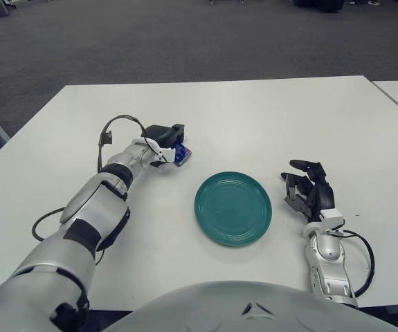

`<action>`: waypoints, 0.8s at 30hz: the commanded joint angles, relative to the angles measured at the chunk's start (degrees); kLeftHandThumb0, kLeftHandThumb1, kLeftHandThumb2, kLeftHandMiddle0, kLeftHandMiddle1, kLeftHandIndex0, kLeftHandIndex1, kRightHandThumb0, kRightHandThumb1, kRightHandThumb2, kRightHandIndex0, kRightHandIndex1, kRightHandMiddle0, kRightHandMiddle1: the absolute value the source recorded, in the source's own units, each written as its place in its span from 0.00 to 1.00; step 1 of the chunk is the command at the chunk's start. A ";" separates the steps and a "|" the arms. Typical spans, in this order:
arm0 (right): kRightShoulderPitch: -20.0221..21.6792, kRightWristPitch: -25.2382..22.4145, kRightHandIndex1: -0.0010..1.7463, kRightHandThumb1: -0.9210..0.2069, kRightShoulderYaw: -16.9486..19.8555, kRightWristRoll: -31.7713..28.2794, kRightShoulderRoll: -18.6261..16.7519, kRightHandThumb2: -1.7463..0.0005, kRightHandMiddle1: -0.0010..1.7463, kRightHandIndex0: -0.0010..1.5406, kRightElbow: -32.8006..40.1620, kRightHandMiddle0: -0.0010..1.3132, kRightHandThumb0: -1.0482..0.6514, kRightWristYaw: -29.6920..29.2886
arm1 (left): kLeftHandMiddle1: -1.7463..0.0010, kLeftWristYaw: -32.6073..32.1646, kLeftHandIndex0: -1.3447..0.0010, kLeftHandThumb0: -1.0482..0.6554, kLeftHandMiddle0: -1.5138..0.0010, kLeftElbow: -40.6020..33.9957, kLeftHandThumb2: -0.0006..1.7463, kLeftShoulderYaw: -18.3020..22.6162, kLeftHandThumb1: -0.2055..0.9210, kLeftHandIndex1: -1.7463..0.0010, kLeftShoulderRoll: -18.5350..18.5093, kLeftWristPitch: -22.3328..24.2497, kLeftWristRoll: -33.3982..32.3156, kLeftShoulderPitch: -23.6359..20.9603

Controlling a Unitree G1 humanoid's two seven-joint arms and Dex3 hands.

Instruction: Put the gum into the plate.

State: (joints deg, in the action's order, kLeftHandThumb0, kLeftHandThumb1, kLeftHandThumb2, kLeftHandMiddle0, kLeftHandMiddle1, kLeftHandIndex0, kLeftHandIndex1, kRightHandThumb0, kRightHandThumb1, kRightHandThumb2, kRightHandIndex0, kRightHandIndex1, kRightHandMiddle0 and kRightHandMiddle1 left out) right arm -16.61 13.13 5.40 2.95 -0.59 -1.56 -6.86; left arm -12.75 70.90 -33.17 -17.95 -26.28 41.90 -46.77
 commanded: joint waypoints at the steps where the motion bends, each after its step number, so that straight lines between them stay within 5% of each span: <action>1: -2.20 -4.10 0.47 0.15 0.27 -0.59 -0.41 0.53 0.69 0.33 -3.61 0.16 0.37 0.09 | 0.17 1.38 0.59 0.62 0.42 -4.51 0.84 2.67 0.28 0.00 -1.22 -3.09 -3.15 0.33; 15: -2.69 -4.27 0.46 0.16 0.08 -0.27 -0.62 0.53 0.69 0.32 -3.26 0.17 0.37 -0.29 | 0.12 7.80 0.62 0.62 0.47 -9.34 0.82 11.22 0.33 0.00 -1.74 -12.97 -14.27 1.75; 24: -2.94 -4.46 0.46 0.17 -0.25 0.00 -1.01 0.52 0.69 0.32 -3.10 0.18 0.37 -0.84 | 0.06 15.36 0.60 0.61 0.49 -27.40 0.85 14.65 0.31 0.00 -1.56 -10.65 -19.85 8.06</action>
State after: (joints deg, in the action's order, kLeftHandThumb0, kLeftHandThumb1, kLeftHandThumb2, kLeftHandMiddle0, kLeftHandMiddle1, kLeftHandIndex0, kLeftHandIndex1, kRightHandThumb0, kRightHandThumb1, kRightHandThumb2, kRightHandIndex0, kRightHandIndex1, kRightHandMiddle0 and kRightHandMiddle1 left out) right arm -16.81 13.07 5.13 3.11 -0.83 -1.38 -7.50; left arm 0.16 48.57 -19.57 -19.00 -37.85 23.57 -40.69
